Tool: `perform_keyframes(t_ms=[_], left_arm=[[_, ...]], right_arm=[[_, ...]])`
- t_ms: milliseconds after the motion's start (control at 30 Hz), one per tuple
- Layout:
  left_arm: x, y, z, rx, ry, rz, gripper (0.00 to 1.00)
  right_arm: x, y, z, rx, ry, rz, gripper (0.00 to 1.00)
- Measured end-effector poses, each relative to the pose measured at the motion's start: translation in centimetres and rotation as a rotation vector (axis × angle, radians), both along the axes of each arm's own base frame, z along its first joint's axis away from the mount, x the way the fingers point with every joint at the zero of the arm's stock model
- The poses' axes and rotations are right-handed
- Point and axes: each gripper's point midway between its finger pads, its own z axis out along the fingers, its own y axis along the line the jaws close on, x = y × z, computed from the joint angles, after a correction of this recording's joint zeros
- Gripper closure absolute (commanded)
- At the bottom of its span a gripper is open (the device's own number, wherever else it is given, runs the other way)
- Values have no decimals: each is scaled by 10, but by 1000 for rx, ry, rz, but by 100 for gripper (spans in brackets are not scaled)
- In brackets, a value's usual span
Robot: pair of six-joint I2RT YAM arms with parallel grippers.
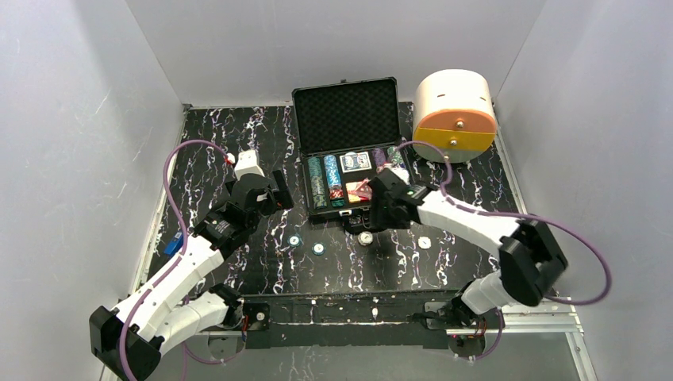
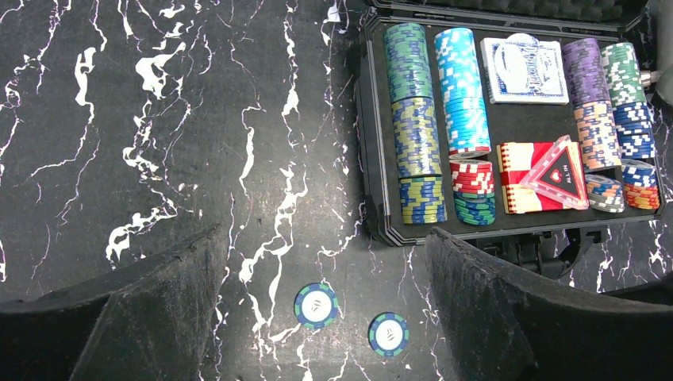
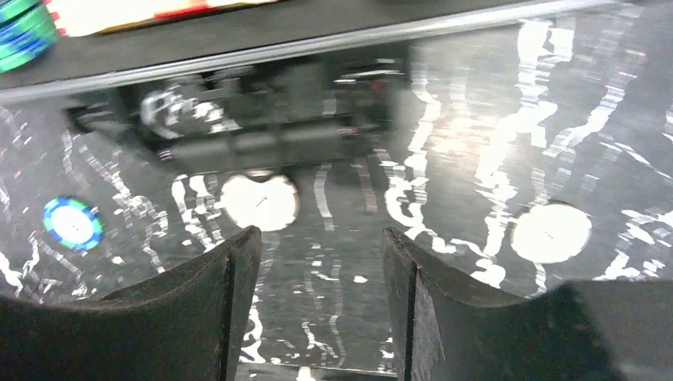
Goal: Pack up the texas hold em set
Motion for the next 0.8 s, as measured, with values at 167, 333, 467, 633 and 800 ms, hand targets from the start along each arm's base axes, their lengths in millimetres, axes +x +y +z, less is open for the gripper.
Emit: perform_keyframes(t_ms=[167, 333, 467, 633, 800], left_arm=[[0, 0, 0, 0, 0, 0, 8], [0, 0, 0, 0, 0, 0, 8], [0, 0, 0, 0, 0, 0, 8], [0, 0, -1, 0, 0, 0, 8], [-1, 1, -4, 5, 7, 0, 8]], right_arm=[[9, -63, 5, -36, -52, -195, 32], [13, -114, 2, -95, -76, -351, 31], [5, -133, -10, -119, -44, -413, 32], [-8, -142, -29, -134, 36, -466, 31], [-23, -145, -46, -124, 103, -493, 32]])
